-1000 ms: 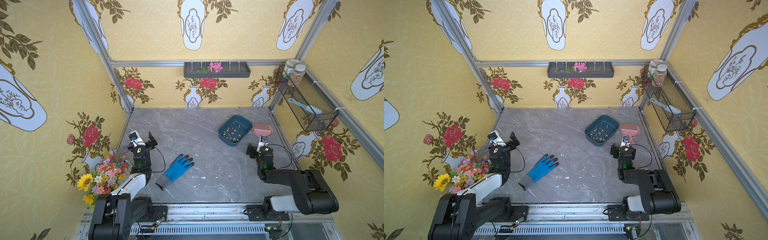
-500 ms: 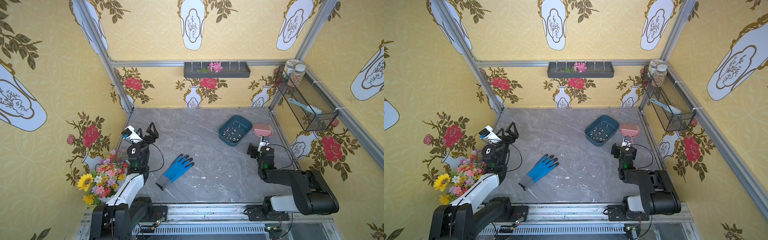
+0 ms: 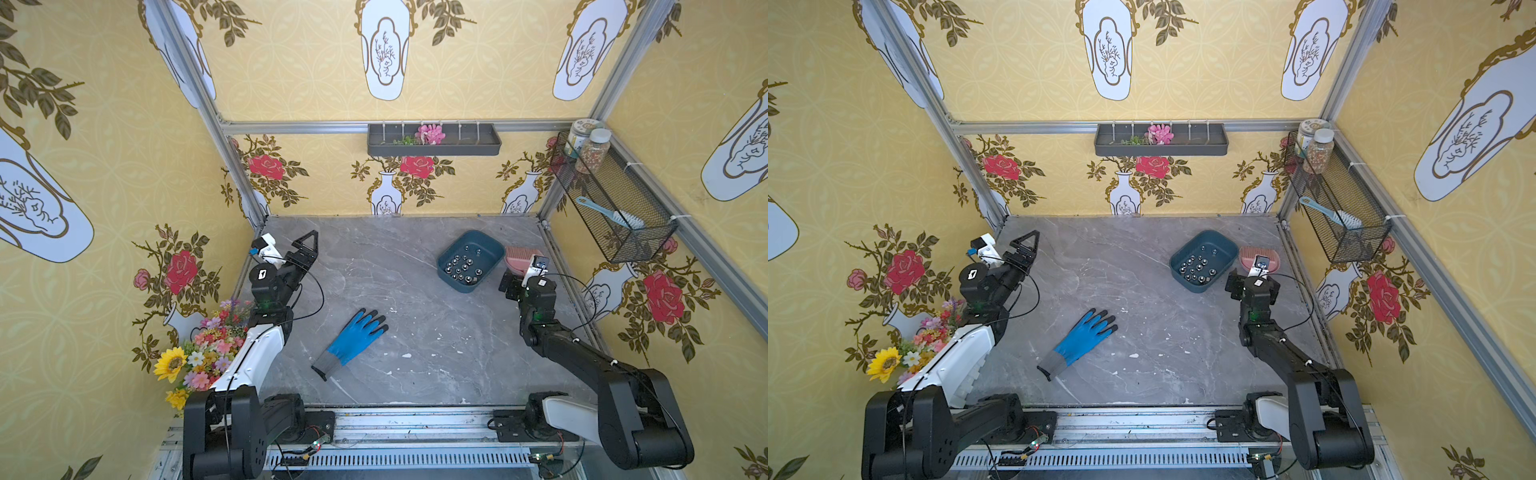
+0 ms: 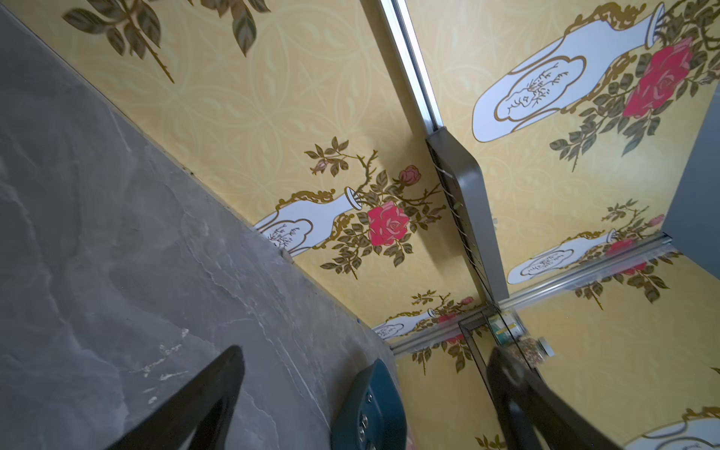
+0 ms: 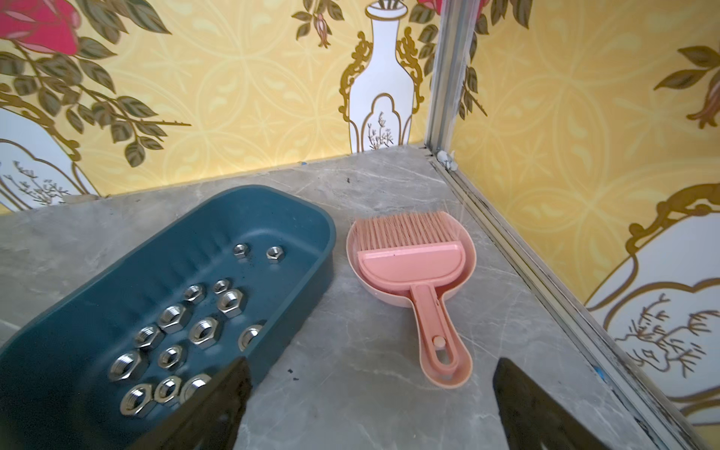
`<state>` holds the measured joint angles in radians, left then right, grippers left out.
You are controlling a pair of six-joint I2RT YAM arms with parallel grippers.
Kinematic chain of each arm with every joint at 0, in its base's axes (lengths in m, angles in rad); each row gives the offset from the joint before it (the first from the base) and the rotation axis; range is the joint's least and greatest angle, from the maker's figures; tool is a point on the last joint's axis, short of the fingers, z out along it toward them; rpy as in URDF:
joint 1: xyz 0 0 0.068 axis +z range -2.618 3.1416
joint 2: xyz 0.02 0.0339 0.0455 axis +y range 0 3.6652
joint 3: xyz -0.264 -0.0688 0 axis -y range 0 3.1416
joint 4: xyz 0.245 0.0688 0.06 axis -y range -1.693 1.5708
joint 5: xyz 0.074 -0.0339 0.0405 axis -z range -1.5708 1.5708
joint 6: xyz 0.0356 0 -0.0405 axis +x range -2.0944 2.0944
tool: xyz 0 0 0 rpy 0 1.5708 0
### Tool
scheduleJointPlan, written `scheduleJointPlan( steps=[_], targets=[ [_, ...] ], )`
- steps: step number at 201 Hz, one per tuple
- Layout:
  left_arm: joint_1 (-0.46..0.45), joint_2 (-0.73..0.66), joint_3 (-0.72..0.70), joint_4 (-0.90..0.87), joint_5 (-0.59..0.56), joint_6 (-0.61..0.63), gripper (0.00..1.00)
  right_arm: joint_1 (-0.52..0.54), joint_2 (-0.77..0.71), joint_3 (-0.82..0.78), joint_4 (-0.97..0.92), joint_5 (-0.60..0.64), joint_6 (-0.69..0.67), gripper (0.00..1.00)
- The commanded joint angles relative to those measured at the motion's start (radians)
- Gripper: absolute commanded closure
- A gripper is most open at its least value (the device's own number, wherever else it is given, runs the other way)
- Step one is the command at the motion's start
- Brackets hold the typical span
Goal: Take out the wing nut from the storage box
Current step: Pick up the storage box at the center of the board.
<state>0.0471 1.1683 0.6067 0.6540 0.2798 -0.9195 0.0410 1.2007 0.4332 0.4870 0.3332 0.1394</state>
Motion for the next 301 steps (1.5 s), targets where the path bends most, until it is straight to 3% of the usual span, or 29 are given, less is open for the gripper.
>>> scheduleJointPlan(
  steps=[1,12,24,32,41,50,65,103,122,138,151,173,202,257,301],
  targets=[
    [-0.036,0.015,0.048,-0.049,0.055,0.008,0.01,0.025,-0.013,0.043,-0.101,0.131,0.061,0.03],
    [-0.064,0.016,0.09,-0.127,0.016,0.035,0.01,0.054,-0.01,0.069,-0.113,0.264,0.092,0.03],
    [-0.074,0.024,0.133,-0.194,-0.002,0.03,0.01,0.068,0.011,0.111,-0.176,0.404,0.223,0.03],
    [-0.073,0.032,0.151,-0.22,-0.007,-0.006,0.01,0.064,0.025,0.147,-0.249,0.46,0.356,0.03],
    [-0.072,0.037,0.159,-0.223,-0.008,-0.03,0.01,0.061,0.036,0.219,-0.5,0.504,0.617,0.03],
    [-0.071,0.042,0.156,-0.196,0.008,-0.059,0.01,0.034,0.055,0.283,-0.683,0.463,0.789,0.03],
    [-0.067,0.05,0.144,-0.142,0.045,-0.105,0.01,-0.026,0.098,0.302,-0.619,0.233,0.655,0.03],
    [-0.056,0.112,0.089,0.075,0.211,-0.261,0.01,-0.044,0.166,0.366,-0.62,0.019,0.596,0.03],
    [-0.052,0.177,0.054,0.295,0.318,-0.337,0.01,-0.053,0.231,0.443,-0.663,-0.119,0.562,0.0],
    [-0.052,0.249,0.035,0.51,0.366,-0.451,0.01,-0.053,0.293,0.501,-0.691,-0.205,0.558,0.04],
    [-0.052,0.315,0.039,0.62,0.391,-0.539,0.01,-0.053,0.345,0.55,-0.728,-0.226,0.568,0.07],
    [-0.056,0.41,0.079,0.65,0.445,-0.629,0.01,-0.053,0.421,0.615,-0.742,-0.275,0.568,0.13],
    [-0.059,0.465,0.034,0.752,0.412,-0.729,0.01,-0.05,0.511,0.678,-0.716,-0.326,0.566,0.23],
    [-0.065,0.462,0.037,0.749,0.449,-0.699,0.01,-0.021,0.655,0.773,-0.749,-0.332,0.57,0.36],
    [-0.079,0.429,0.062,0.608,0.476,-0.618,0.01,0.005,0.698,0.808,-0.759,-0.342,0.547,0.6]
  ],
)
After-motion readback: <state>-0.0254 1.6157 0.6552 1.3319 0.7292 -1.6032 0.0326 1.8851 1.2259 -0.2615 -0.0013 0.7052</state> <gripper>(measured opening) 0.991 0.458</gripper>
